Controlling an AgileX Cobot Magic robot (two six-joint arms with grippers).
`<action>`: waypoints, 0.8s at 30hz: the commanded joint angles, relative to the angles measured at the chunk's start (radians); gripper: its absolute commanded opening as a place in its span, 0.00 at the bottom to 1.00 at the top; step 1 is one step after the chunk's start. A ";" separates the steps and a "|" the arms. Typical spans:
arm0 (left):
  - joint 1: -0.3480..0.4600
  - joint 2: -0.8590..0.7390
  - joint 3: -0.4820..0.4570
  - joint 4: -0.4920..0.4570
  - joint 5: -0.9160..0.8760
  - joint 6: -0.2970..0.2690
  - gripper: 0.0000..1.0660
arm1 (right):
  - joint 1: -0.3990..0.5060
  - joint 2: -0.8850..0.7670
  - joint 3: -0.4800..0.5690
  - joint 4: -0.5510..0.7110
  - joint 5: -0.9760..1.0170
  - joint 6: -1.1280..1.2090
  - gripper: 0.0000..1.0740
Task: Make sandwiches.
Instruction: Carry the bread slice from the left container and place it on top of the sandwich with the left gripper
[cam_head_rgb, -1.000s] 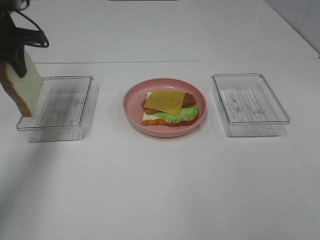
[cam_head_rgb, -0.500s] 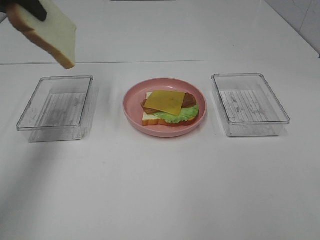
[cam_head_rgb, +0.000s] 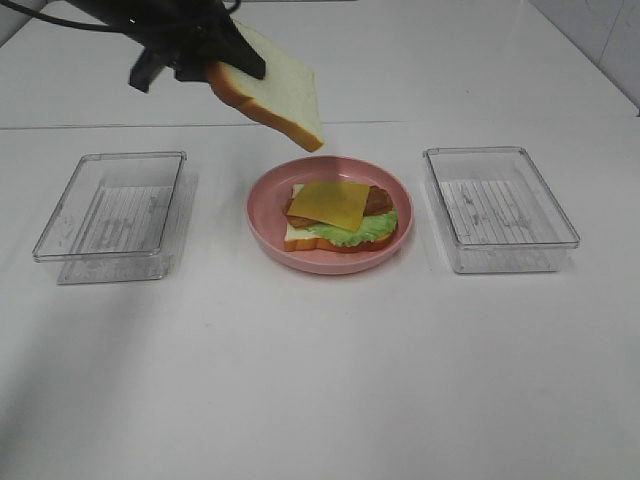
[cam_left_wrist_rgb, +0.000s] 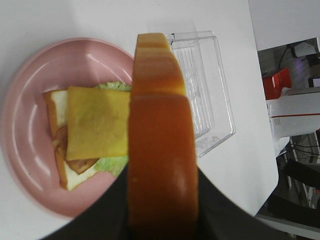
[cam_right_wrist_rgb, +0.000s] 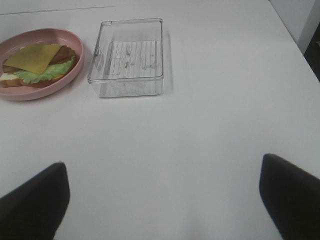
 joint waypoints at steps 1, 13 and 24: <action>-0.059 0.071 -0.005 -0.086 -0.103 0.028 0.00 | -0.002 -0.030 0.002 -0.003 -0.009 -0.006 0.89; -0.127 0.194 -0.005 -0.202 -0.134 0.055 0.00 | -0.002 -0.030 0.002 -0.003 -0.009 -0.006 0.89; -0.132 0.251 -0.008 -0.298 -0.109 0.104 0.00 | -0.002 -0.030 0.002 -0.003 -0.009 -0.006 0.89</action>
